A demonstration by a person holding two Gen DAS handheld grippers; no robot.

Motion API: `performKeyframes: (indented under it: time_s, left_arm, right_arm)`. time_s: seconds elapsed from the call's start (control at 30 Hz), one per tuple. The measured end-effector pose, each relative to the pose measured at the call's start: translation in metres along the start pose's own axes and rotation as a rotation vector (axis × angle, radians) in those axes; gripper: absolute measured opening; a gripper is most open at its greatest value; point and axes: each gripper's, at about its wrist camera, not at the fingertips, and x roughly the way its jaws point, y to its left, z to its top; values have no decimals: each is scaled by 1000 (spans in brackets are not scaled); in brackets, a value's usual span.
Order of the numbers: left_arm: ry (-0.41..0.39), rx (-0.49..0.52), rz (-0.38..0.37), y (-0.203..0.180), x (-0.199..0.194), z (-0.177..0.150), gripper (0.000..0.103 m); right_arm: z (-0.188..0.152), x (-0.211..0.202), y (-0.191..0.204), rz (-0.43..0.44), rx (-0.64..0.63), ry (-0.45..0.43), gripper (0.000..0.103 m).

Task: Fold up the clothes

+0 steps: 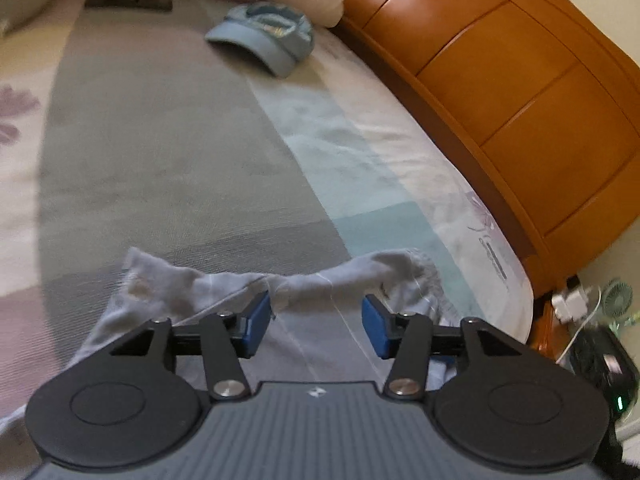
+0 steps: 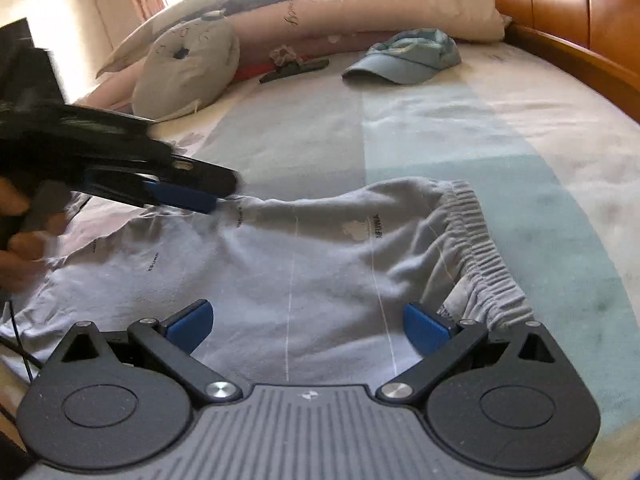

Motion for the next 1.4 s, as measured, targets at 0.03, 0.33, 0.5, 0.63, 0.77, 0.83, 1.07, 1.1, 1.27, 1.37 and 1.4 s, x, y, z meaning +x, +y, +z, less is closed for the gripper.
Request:
performKeyframes:
  time_s: [0.03,0.33,0.5,0.63,0.77,0.83,1.07,1.1,1.27,1.37,1.4]
  left_arm:
    - [-5,17,18,-2,-10,-3,59]
    - [0,-103,158,36,-86,-87,67]
    - [-44,-202,152,63,-102,-122,69]
    - [-66,-180,159,64,-119,-122,69]
    - [-59,-154,199,79,-133,-124,72]
    - [-36,-174,210,92,-137,-130,72]
    - [-32,-175,192,102,-158,-136,72]
    - [-40,-167,192,101,-158,-133,72]
    - [-48,-117,183,88,-144,-122,72]
    - [-20,-114,212,88,-135,-128,73]
    - [-17,-114,217,88,-134,-131,73]
  right_arm:
    - [1,-1,0,1,10,1,103]
    - [14,-3,18,52,3,20,103]
    - [20,3,45,96,-48,47,103]
    - [17,11,70,91,-73,89,103]
    - [13,19,97,81,-128,123,103]
    - [10,26,105,52,-126,153,103]
    - [-4,40,131,-80,-245,196,103]
    - [-4,40,132,-90,-249,198,103]
    - [-1,42,131,-98,-226,213,103]
    - [-1,42,132,-100,-227,215,103]
    - [-1,42,132,-100,-227,216,103]
